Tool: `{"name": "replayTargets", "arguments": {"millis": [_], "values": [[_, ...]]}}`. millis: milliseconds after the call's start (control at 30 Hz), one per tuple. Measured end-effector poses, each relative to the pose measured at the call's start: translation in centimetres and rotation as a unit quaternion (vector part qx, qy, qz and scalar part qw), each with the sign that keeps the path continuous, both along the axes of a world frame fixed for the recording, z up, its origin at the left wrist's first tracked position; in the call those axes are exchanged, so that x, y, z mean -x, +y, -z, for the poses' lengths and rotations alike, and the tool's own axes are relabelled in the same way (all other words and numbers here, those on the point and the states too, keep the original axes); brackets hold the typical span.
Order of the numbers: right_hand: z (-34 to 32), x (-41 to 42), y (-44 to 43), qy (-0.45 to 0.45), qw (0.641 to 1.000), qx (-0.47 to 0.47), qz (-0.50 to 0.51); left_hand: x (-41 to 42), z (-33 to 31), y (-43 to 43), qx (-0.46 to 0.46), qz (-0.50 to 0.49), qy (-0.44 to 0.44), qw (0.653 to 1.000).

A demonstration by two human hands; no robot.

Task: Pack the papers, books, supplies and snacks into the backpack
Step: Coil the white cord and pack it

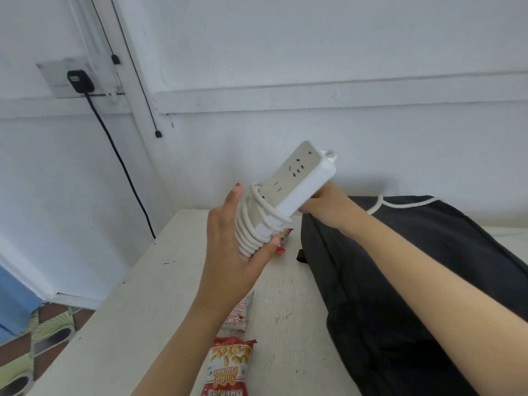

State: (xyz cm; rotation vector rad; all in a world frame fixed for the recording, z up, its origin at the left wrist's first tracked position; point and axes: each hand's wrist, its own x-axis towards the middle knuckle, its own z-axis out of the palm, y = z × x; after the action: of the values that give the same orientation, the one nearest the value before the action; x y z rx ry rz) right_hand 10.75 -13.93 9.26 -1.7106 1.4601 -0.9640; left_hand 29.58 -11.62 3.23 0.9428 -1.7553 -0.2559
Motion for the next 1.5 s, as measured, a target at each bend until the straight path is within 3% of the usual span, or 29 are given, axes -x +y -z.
{"name": "replayTargets", "arguments": {"millis": [100, 233, 500, 767, 867, 933, 1133, 1333, 1500], "values": [[1.4, 0.8, 0.9, -0.037, 0.997, 0.045, 0.052, 0.1, 0.7, -0.3, -0.002, -0.051, 0.006, 0.999], [1.7, 1.3, 2.7, 0.051, 0.992, 0.058, 0.097, 0.8, 1.9, 0.1, -0.027, -0.064, 0.001, 0.998], [2.4, 0.6, 6.7, 0.131, 0.979, 0.084, 0.132, 3.0, 2.1, 0.6, -0.021, -0.03, 0.004, 0.999], [2.3, 0.5, 9.3, 0.157, 0.969, 0.086, 0.168, 4.7, 1.7, 0.9, -0.002, -0.014, -0.075, 0.997], [2.5, 0.6, 9.6, 0.154, 0.97, 0.081, 0.17, 5.4, 1.5, 1.3, -0.021, 0.0, -0.044, 0.999], [2.6, 0.6, 9.6, 0.122, 0.975, 0.067, 0.175, 6.0, 1.4, 1.6, -0.024, 0.012, -0.018, 0.999], [2.4, 0.8, 10.5, -0.095, 0.987, 0.02, 0.126, 6.6, 0.7, 2.3, -0.025, 0.055, 0.041, 0.997], [1.8, 1.1, 11.5, -0.193, 0.979, 0.027, 0.063, 6.6, -0.1, 3.2, -0.003, 0.083, 0.022, 0.996], [2.7, 0.9, 11.2, -0.133, 0.982, 0.08, 0.106, 6.4, 0.2, 3.0, 0.003, 0.082, -0.021, 0.996]]}}
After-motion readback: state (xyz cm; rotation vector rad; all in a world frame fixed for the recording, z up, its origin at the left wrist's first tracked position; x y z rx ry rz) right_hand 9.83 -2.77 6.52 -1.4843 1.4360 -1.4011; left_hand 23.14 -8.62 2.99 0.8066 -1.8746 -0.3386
